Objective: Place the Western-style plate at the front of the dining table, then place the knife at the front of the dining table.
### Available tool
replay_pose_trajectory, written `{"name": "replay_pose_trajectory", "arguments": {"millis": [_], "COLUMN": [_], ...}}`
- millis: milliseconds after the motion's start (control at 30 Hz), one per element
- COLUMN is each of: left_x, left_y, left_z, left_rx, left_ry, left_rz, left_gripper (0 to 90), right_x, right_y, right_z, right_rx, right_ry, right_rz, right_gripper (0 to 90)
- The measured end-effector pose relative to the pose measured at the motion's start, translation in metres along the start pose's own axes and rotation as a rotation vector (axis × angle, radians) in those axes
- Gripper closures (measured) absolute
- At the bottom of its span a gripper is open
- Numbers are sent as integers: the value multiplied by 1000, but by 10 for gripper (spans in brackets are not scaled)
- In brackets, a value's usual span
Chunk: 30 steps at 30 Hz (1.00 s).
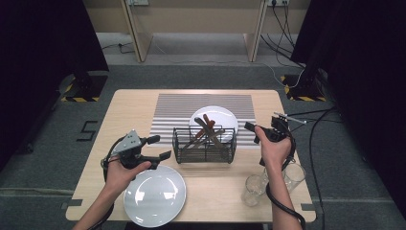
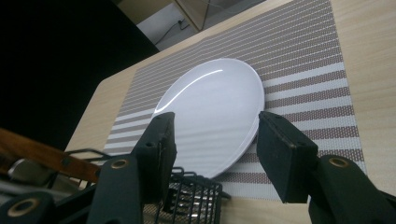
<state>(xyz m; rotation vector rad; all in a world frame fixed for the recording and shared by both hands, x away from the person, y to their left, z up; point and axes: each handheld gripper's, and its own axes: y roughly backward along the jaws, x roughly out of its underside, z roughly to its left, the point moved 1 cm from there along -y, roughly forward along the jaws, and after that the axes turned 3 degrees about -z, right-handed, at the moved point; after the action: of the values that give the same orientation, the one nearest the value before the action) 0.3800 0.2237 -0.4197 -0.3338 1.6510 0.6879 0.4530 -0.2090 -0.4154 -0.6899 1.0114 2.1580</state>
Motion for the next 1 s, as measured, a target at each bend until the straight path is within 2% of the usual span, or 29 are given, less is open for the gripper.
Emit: {"name": "replay_pose_trajectory", "arguments": {"millis": [133,300,433,533,733,767,867,933,1000], "left_x": [-5,-11,-14,-17,-23,-23,-26,-27,-28], "left_y": [-2,-6,-12,-16,-27,-28,-34,-37,-40], "left_z": [1,-2,-4,-6,-10,-11,-14,-15,-17], "left_rx": [-5,9,28,37,63,67,85,97,105], "left_ry": [0,-17,-14,-28,-35,-36,-42,-47,-55], "left_rz": [-15,-18,-17,-11,-9,-9,-7,-5,1], "left_gripper": [233,233,235,236,241,241,242,246,251], "right_x": [5,10,13,16,20,20,22,23,24], "right_y": [11,21,26,29,40,42,45,46,47], "right_z": [3,2,-1,-3,0,1,2,3,2], "right_rx": [-7,-7,-2,8,22,31,22,38,33], "right_ry": [26,49,53,60,82,98,95,116,112], "right_rz": [-8,-15,-27,-40,-72,-75,-79,-74,-72], "right_gripper": [474,471,469,469,469,468,464,464,461]}}
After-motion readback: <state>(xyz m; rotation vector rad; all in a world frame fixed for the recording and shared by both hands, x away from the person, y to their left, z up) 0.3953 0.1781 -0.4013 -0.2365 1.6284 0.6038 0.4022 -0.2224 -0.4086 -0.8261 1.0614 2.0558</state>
